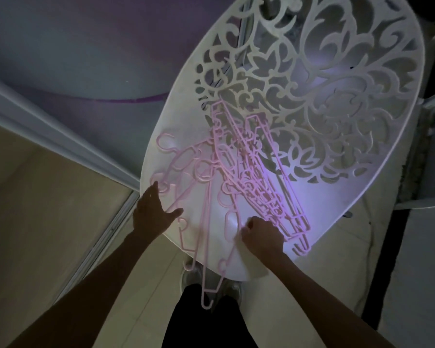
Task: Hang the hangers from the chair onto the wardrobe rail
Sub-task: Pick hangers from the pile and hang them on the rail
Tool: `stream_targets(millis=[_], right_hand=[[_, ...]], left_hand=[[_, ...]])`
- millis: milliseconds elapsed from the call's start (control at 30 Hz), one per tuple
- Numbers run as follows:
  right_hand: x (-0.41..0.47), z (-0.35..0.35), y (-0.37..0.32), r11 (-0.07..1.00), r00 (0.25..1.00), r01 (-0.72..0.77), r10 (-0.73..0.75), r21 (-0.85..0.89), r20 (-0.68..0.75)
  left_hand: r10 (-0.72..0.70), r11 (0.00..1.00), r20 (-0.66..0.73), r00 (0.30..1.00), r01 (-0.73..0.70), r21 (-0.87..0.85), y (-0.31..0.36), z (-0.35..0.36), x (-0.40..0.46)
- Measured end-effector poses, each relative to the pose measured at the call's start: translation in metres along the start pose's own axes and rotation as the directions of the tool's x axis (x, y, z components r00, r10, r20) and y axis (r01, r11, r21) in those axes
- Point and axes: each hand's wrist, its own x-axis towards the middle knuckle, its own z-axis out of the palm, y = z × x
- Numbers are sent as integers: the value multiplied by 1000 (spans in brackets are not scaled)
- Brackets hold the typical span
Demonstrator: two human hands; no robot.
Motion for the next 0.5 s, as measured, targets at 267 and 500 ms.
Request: stream_targets(millis=[267, 500], right_hand=[[-6, -31, 30, 887, 899, 420, -378, -191, 219], [-12, -51, 56, 809, 874, 480, -409, -340, 262]], left_hand=[[-208, 978, 34, 978, 207, 39, -2, 10, -14], [-153, 981, 50, 987, 158, -113, -4, 0, -11]])
